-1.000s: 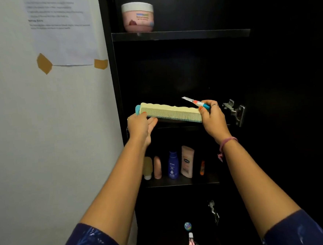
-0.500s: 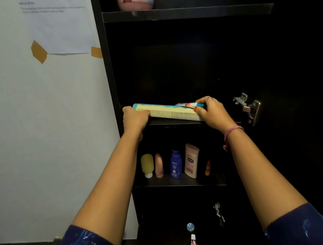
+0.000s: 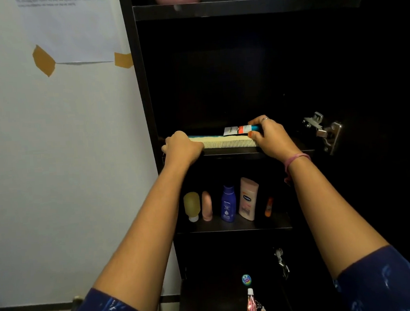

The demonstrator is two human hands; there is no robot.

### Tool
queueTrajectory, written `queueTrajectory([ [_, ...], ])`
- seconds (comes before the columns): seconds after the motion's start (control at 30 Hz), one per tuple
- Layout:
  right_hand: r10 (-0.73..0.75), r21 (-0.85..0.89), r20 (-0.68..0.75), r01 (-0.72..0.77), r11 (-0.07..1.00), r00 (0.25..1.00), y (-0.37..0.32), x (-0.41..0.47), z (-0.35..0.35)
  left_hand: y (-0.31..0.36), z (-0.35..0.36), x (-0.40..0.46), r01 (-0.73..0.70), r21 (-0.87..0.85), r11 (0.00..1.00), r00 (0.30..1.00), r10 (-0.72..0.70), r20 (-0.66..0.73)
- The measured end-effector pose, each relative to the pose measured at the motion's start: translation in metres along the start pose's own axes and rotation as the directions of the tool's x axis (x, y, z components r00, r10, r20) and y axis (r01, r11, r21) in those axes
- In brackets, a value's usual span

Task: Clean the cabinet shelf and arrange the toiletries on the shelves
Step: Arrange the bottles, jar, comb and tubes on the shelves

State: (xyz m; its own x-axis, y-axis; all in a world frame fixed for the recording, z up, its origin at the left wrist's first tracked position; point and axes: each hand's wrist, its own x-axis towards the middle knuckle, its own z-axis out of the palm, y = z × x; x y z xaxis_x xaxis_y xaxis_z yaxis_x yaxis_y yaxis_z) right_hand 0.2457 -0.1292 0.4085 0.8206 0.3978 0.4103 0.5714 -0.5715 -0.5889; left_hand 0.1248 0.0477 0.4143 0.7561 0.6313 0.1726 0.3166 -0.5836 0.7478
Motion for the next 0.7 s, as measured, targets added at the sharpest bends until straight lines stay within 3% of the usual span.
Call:
queueTrajectory([
  [0.27,0.010,0.161,-0.171,0.018,0.987,0.985,-0.002,-0.014,-0.003,0.000,0.004,-0.016,-0.106,-0.056,0.993,0.994,0.103,-0.044],
  [0.43,-0.167,0.121,-0.209,0.195,0.973,0.964,-0.033,-0.026,-0.022,0.000,0.006,-0.024,-0.175,-0.053,0.983,0.983,0.172,-0.058],
  [0.57,-0.369,0.075,-0.316,0.411,0.909,0.874,-0.083,-0.031,-0.059,0.004,0.003,-0.028,-0.236,-0.094,0.967,0.971,0.232,-0.049],
  [0.7,-0.457,0.019,-0.483,0.531,0.847,0.747,-0.123,-0.015,-0.098,0.014,-0.010,-0.027,-0.270,-0.102,0.957,0.962,0.266,-0.057],
])
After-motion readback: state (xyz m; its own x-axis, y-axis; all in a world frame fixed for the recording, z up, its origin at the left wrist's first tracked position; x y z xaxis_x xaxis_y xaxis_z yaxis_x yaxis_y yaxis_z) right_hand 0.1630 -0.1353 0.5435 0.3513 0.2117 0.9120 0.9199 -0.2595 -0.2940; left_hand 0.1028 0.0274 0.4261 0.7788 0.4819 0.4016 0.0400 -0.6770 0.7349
